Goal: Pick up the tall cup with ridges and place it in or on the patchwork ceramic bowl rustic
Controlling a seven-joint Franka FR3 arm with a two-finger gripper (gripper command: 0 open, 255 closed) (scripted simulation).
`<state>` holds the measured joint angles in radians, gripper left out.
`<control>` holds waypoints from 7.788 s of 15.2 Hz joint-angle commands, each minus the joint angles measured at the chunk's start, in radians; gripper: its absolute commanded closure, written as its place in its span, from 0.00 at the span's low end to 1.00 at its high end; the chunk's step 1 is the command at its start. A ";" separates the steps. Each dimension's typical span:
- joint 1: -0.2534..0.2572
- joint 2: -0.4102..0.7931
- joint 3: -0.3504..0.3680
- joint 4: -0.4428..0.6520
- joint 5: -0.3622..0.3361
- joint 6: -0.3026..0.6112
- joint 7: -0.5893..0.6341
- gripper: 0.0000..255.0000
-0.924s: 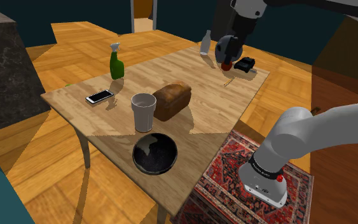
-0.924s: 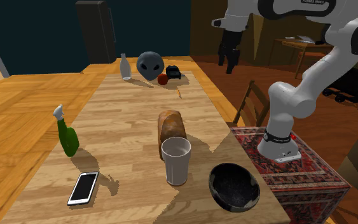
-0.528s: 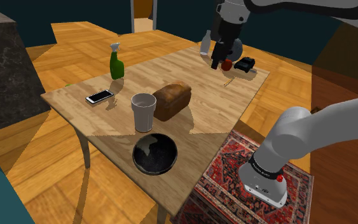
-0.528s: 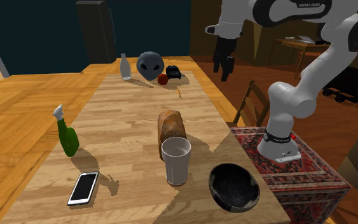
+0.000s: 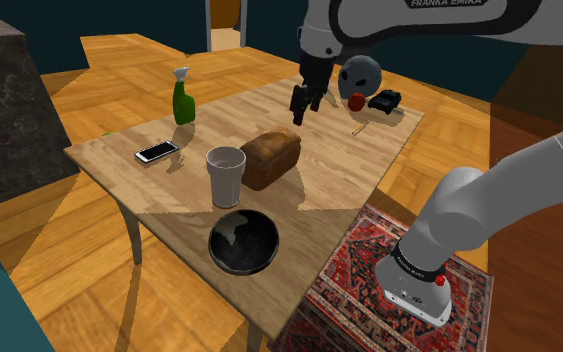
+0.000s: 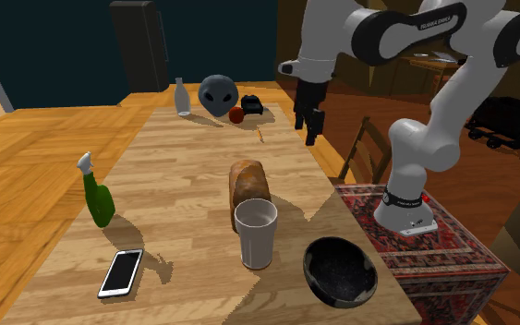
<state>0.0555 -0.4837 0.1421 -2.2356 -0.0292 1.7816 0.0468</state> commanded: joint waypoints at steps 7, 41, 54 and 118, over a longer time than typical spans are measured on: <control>0.031 0.243 0.104 0.098 -0.001 0.122 0.136 0.00; 0.118 0.738 0.193 0.372 -0.141 0.283 0.364 1.00; 0.115 0.697 0.199 0.442 -0.119 0.176 0.344 1.00; 0.268 0.362 0.359 0.237 0.034 0.058 0.598 1.00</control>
<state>0.3238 -0.1224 0.5011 -1.9834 0.0059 1.8227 0.6452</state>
